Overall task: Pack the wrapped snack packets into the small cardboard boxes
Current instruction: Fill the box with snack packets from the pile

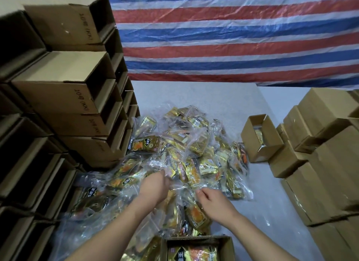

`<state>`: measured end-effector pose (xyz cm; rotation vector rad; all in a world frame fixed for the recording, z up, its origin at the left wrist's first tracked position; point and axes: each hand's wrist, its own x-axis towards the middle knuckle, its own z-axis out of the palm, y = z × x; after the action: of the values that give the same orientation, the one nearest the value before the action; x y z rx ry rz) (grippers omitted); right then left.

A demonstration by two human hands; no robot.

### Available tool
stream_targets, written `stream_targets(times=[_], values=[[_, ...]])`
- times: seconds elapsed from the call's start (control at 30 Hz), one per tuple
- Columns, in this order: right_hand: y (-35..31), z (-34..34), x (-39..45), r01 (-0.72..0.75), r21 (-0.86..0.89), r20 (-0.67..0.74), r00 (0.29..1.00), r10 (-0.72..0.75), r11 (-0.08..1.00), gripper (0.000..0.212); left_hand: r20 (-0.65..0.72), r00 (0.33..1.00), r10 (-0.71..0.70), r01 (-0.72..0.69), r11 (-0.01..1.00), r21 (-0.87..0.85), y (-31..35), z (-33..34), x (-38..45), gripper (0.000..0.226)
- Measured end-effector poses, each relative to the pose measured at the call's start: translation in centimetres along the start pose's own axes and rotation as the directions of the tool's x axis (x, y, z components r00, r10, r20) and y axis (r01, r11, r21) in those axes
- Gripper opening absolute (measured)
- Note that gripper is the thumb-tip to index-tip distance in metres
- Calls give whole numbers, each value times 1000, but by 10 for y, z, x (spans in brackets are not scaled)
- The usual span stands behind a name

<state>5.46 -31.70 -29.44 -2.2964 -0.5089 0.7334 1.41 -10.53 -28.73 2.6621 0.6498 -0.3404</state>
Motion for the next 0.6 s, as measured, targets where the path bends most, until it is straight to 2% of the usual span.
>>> stream_targets(times=[0.07,0.17,0.2,0.27,0.4,0.5,0.57,0.6], values=[[-14,-8,-1,4,116,23,1000,-7,993,29,-79,992,97,-112,972,-208,-2,-23,-15,16],[-40,-25,-2,102,234,80,989,-124,967,103,-166,971,173,-232,847,-478,10,-64,-31,21],[-51,-31,-3,158,262,92,978,-187,952,120,-194,964,182,-259,800,-541,17,-76,-35,22],[-70,-44,-5,241,306,118,950,-288,921,131,-211,955,209,-297,676,-675,30,-98,-40,21],[-99,-67,-10,291,454,77,929,-362,842,103,-77,938,337,-214,390,-896,44,-130,-42,23],[-110,-77,-11,297,547,-5,936,-352,783,88,-3,924,383,-148,349,-925,46,-146,-39,31],[-111,-79,-12,228,660,-47,963,-264,716,65,6,927,375,-118,307,-944,51,-153,-38,37],[-110,-80,-13,163,745,-45,980,-195,647,54,-3,941,339,-108,293,-950,54,-156,-38,43]])
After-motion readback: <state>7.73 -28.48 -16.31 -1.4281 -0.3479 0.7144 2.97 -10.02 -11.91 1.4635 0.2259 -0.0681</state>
